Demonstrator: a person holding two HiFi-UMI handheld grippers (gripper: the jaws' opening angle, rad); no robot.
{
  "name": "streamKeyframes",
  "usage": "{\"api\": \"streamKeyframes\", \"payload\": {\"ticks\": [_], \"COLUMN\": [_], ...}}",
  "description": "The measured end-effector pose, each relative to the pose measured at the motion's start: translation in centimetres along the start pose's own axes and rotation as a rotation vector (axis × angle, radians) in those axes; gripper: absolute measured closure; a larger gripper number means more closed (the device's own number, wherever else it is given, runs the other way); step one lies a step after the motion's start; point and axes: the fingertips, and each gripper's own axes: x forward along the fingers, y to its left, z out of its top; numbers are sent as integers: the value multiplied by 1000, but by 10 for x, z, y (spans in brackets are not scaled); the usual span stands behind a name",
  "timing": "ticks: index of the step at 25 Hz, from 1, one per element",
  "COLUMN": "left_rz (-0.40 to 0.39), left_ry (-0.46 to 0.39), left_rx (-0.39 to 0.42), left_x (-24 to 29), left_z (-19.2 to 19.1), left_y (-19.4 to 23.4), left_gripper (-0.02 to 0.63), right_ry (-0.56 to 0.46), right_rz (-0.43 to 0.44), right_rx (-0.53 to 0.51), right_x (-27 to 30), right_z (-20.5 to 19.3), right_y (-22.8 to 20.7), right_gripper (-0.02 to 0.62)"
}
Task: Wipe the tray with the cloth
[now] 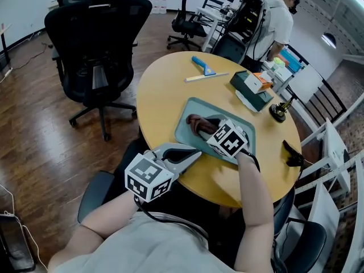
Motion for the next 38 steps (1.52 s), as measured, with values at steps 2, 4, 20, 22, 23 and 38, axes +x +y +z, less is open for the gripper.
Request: {"api": "streamKeyframes", "payload": {"ticks": [2,4,20,22,23,38], "left_rz": [-21,-40,-5,-1,-1,41], "left_ry": [1,2,-45,-43,-44,-36], "left_rx": [-1,-10,-122,-121,-118,-73], "left_x": [5,8,2,2,2,-4], "left_z": [1,1,3,2,2,1], "left_y": [-4,-7,16,16,16,20], "left_gripper": [606,606,606,606,606,606], "right_ry": [-12,-27,-118,-115,-111,14], "right_rz": [5,16,167,169,168,96], "right_rx": [-7,-14,-96,-102,-104,16], "right_x": [-5,-10,-20,-14,-11,44], "right_z": [3,6,26,27,28,20], "right_y": [9,18,57,54,51,-29], "right_gripper": [436,436,433,434,434,434]}}
